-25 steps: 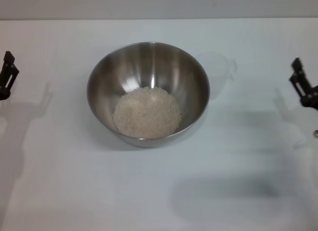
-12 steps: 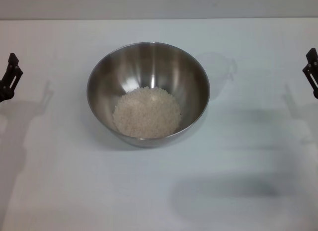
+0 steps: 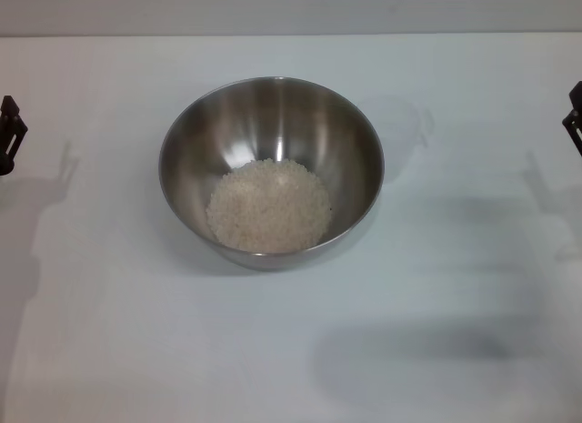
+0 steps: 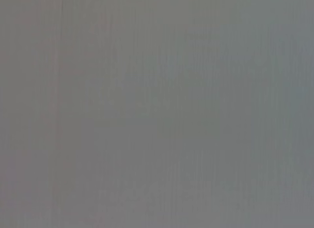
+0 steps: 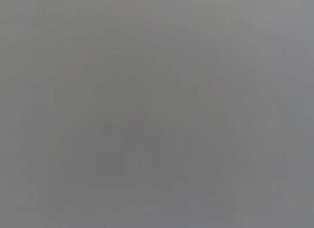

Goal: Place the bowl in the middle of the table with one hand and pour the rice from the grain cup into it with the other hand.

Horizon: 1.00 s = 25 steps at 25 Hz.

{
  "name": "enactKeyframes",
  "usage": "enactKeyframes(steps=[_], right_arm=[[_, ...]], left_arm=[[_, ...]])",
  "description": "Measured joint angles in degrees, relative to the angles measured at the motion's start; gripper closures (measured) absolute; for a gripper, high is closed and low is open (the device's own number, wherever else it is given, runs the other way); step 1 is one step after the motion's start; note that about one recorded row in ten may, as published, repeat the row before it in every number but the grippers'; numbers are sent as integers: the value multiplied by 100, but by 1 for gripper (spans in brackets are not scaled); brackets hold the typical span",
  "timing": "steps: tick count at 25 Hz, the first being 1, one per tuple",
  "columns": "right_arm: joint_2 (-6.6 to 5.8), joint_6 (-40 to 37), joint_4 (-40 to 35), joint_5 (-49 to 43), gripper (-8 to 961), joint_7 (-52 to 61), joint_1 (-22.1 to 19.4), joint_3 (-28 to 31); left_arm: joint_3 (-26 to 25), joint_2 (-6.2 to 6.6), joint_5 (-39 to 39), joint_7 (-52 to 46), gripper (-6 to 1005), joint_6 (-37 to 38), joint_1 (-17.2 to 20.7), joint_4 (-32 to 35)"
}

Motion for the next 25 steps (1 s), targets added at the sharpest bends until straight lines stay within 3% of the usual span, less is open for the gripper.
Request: enactKeyframes(steps=[25], right_arm=[[2,-183,-75,123,112,-6,-6,122]], left_arm=[[132,-16,21,-96,166,182,357,-76]])
